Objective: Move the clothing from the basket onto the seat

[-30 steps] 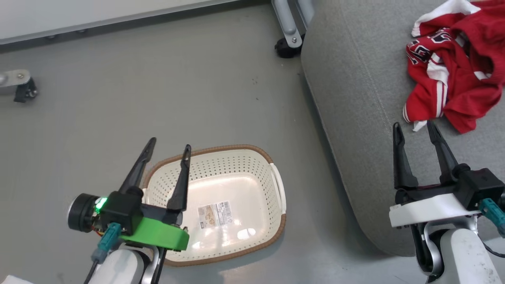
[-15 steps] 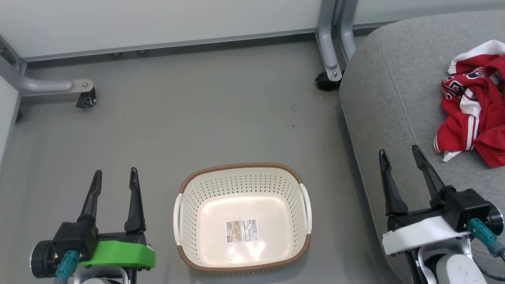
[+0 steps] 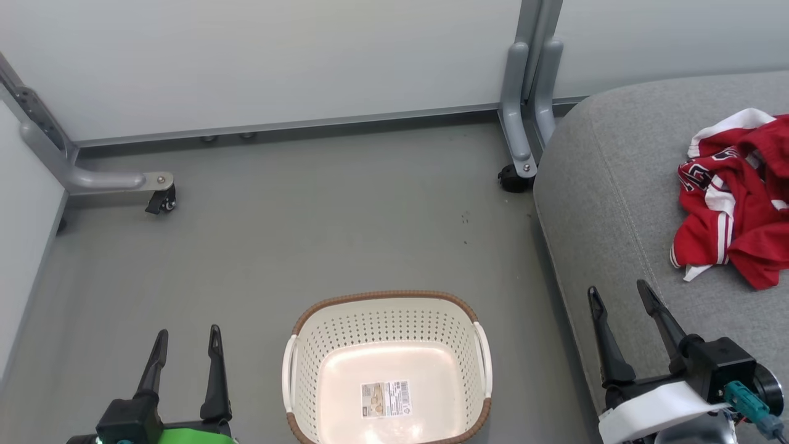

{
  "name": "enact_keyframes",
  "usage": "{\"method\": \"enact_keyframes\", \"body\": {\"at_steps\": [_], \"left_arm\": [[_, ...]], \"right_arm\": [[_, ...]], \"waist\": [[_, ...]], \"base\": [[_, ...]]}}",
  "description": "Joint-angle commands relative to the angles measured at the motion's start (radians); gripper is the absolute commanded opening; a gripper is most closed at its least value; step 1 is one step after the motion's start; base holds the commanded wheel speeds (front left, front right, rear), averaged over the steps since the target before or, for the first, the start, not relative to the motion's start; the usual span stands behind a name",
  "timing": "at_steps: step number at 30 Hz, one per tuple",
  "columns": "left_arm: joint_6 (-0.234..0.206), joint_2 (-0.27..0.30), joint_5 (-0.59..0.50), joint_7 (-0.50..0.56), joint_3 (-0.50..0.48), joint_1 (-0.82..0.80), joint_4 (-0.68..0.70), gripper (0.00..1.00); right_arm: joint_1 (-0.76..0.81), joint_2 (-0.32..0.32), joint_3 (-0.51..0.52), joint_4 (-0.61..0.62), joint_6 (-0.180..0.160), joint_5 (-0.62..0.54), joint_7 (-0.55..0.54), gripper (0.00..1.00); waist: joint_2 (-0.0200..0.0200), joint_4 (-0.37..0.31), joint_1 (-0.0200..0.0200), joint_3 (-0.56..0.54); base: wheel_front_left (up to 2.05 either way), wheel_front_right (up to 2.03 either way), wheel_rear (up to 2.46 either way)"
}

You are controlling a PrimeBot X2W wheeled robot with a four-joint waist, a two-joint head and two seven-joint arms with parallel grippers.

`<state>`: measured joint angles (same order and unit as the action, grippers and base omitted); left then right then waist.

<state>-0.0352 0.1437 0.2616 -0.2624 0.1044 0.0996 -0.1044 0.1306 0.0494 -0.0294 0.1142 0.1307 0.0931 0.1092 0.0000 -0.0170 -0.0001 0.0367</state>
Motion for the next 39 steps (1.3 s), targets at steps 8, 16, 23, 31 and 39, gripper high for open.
{"method": "enact_keyframes", "body": {"at_steps": [8, 16, 23, 31, 39], "left_arm": [[0.037, -0.023, -0.048, -0.003, -0.027, 0.034, -0.032, 1.0], [0.069, -0.04, -0.075, -0.003, -0.043, 0.032, -0.065, 1.0], [0.083, -0.051, -0.095, -0.003, -0.058, 0.027, -0.083, 1.0], [0.098, -0.061, -0.111, -0.003, -0.075, 0.019, -0.095, 1.0], [0.101, -0.068, -0.104, 0.003, -0.075, 0.022, -0.116, 0.0]], "right_arm": [[0.057, 0.002, -0.009, 0.015, 0.0, 0.013, -0.017, 1.0], [0.071, 0.002, -0.011, 0.019, 0.0, 0.016, -0.025, 1.0], [0.071, 0.002, -0.009, 0.019, 0.0, 0.016, -0.031, 1.0], [0.072, 0.002, -0.009, 0.022, 0.0, 0.021, -0.033, 1.0], [0.069, -0.002, -0.013, 0.0, 0.0, 0.026, -0.032, 0.0]], "waist": [[0.0, 0.004, 0.0001, -0.047], [0.0, 0.009, 0.0001, -0.054], [0.0, 0.009, 0.0001, -0.055], [0.0, 0.007, 0.0001, -0.056], [0.0, 0.009, 0.0001, -0.055]], "base": [[0.0, 0.0, 0.0], [0.0, 0.0, 0.0], [0.0, 0.0, 0.0], [0.0, 0.0, 0.0], [0.0, 0.0, 0.0]]}}
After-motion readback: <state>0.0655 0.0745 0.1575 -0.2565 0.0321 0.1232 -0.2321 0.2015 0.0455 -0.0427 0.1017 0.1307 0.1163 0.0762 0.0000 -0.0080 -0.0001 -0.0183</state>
